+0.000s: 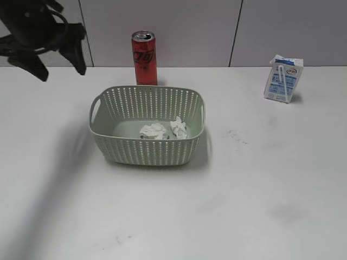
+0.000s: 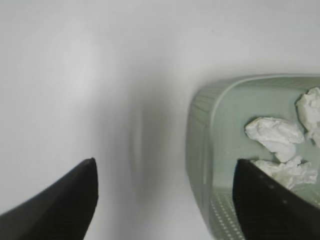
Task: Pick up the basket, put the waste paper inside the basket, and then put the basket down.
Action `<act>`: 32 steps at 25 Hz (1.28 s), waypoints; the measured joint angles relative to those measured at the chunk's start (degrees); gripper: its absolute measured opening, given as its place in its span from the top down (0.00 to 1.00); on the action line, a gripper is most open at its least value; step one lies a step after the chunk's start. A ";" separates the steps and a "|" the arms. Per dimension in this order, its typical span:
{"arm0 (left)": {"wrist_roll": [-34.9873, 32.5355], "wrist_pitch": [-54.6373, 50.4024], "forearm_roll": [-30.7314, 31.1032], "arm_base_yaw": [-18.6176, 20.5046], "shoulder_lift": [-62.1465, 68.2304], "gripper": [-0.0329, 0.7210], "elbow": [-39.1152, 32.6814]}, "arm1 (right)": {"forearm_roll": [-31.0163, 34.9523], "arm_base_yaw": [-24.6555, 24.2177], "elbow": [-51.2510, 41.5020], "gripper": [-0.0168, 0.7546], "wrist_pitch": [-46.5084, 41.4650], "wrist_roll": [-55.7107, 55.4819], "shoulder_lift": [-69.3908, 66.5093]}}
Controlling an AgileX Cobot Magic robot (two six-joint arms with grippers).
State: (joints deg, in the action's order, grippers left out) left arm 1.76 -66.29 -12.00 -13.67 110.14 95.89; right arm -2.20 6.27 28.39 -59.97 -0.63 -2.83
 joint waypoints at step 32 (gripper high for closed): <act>-8.91 7.40 3.02 9.08 -78.38 0.18 -59.55 | -0.43 0.00 0.00 0.24 -0.06 -4.20 0.00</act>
State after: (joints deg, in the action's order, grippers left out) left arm -7.15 -58.89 -8.98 -4.59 31.76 36.35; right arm -2.63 6.27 28.39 -60.03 -4.83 -2.83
